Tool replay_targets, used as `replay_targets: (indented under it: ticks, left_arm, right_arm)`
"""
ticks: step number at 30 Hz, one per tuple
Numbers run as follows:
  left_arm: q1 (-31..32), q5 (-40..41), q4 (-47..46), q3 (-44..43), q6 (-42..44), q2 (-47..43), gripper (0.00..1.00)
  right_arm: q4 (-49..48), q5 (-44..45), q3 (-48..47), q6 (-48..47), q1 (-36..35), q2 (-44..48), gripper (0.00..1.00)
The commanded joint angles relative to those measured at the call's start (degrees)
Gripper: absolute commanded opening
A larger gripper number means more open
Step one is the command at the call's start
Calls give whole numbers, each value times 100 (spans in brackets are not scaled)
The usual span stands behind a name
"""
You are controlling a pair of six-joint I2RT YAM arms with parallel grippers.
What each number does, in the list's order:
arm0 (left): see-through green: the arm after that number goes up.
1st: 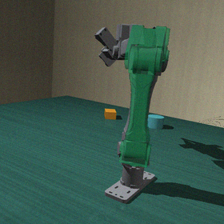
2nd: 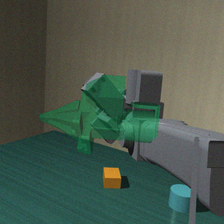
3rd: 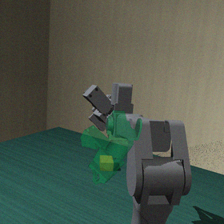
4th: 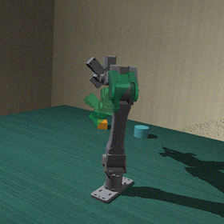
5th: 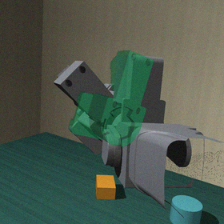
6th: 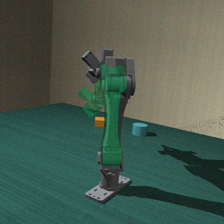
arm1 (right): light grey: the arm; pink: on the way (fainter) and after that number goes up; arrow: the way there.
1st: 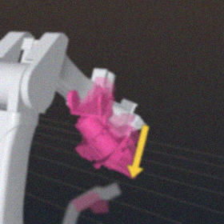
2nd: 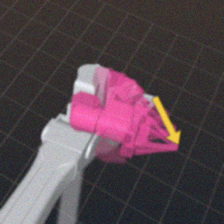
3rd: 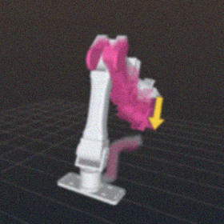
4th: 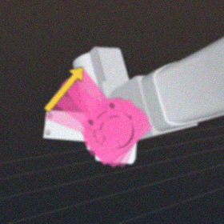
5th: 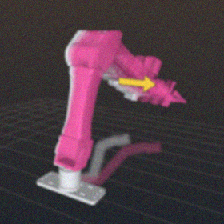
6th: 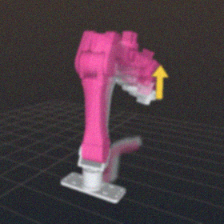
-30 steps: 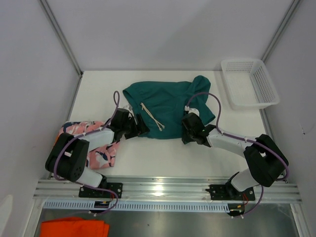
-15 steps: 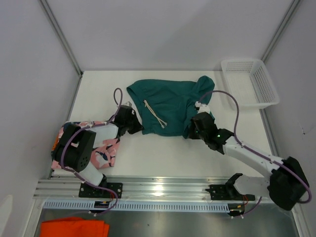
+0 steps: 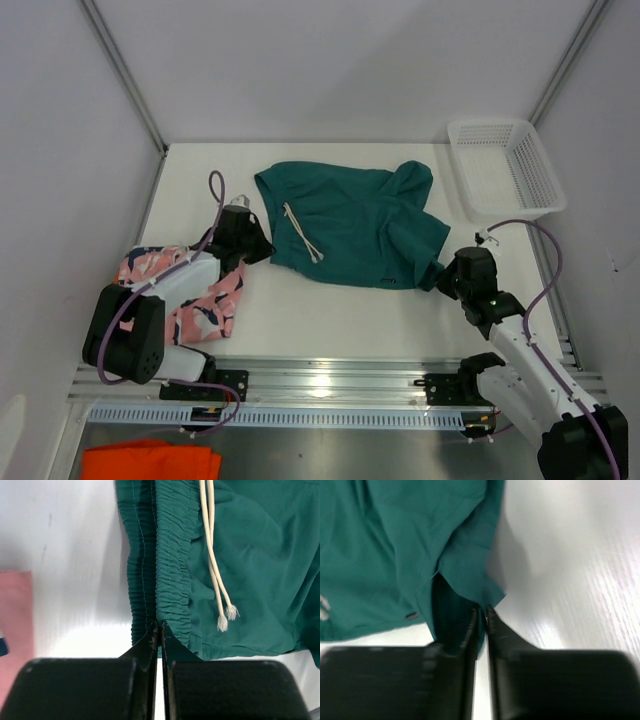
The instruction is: Fold and stack the shorts
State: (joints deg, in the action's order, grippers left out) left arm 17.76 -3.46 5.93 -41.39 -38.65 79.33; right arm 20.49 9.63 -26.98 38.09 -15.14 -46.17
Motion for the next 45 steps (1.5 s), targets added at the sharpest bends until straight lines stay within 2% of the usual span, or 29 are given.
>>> replay_targets:
  ticks: [1,2,3,5,7,11,12,17,21,24,34,38,40,42,43,44,45]
  left_arm:
    - [-167,276,399,-291,288,-348,0]
    - [-211,276,435,-308,323,-374,0]
    - [-325,241,496,-326,358,-444,0]
    - [-448,223,628,-414,446,-506,0]
    - [-633,215,777,-528,516,-567,0]
    - [-888,267,1041,-704,657,-682,0]
    - [-958,276,1033,-695,649,-717,0]
    - [-985,250,1006,-660,613,-674,0]
    - [-985,250,954,-608,613,-638,0]
    - [-985,223,927,-590,613,-629,0]
    - [-985,188,945,-599,614,-664,0]
    - [-985,144,910,-555,605,-638,0]
    - [-985,109,901,-511,596,-629,0]
    - [-985,100,874,-450,596,-629,0]
    - [-985,100,866,-441,596,-638,0]
    - [-985,100,857,-406,596,-638,0]
    - [-985,100,865,-405,605,-647,0]
  right_arm:
    - [385,804,-342,113,28,-75,18]
    - [455,821,-404,50,37,-320,24]
    - [508,804,-465,-37,37,-444,36]
    - [596,637,-632,-161,37,-664,44]
    - [605,602,-650,-222,37,-718,47]
    - [544,348,-668,-503,37,-481,48]
    - [526,60,-711,-608,37,-446,48]
    - [536,-285,-765,-908,37,-174,48]
    - [-18,-2029,-484,-1207,37,336,46]
    - [-54,-2779,-562,-1277,-7,118,46]
    - [87,-2896,-703,-1611,-622,-506,47]
    - [113,-2651,-712,-1576,-850,-743,46]
    - [61,-2607,-712,-1576,-894,-963,43]
    - [8,-2519,-703,-1567,-912,-1060,35]
    - [-45,-2501,-703,-1541,-912,-1113,22]
    - [-54,-2423,-712,-1532,-912,-1113,17]
    - [-45,-2300,-729,-1506,-903,-1096,3]
